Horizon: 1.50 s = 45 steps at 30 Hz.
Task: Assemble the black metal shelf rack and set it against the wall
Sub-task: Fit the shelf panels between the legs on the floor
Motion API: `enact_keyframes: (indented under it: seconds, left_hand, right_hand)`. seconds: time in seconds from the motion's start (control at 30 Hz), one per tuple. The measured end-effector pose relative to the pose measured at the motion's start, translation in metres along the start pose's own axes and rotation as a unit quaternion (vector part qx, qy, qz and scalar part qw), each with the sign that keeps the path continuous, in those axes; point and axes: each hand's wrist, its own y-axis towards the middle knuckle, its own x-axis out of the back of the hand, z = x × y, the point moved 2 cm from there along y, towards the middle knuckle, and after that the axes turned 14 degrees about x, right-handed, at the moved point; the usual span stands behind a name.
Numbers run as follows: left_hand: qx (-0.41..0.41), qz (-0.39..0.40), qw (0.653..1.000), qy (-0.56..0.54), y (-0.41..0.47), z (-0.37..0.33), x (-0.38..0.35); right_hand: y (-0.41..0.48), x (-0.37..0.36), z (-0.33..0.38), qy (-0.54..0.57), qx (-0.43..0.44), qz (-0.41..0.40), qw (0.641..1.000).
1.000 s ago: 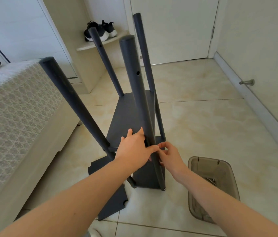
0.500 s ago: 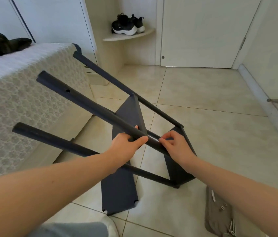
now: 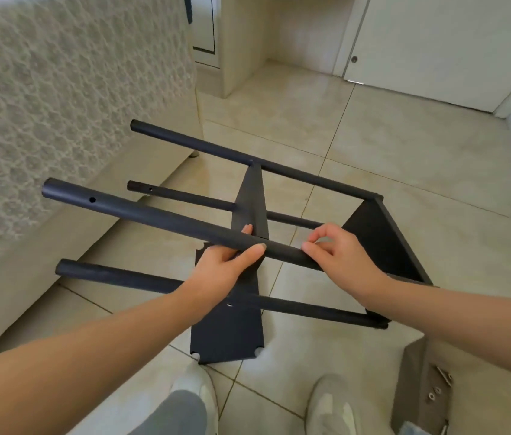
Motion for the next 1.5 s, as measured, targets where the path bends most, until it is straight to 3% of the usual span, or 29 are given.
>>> enact_keyframes:
  seconds: [0.13,0.37,1.07,1.5]
  left_hand:
    - [-0.003,0.032,0.998,-0.048,0.009,0.019,0.006]
    - [0.006,0.056,0.996,-0.075,0.016,0.059,0.012]
    - [0.062,0.035,0.995,-0.074,0.018,0.132,-0.001]
    - [0.094,-0.019,0.994,-0.048,0.008,0.135,-0.006]
  right_hand:
    - [-0.001,-0.017,-0.007,-0.021,0.025,0.011,0.999]
    - [-0.015,-0.054,-0.029,-0.043,0.062,-0.036,0.996]
    - [-0.032,-0.094,-0.060,-0.003,-0.043,-0.052,0.998]
    - [-0.038,-0.103,-0.064,-0.027,-0.033,-0.046,0.998]
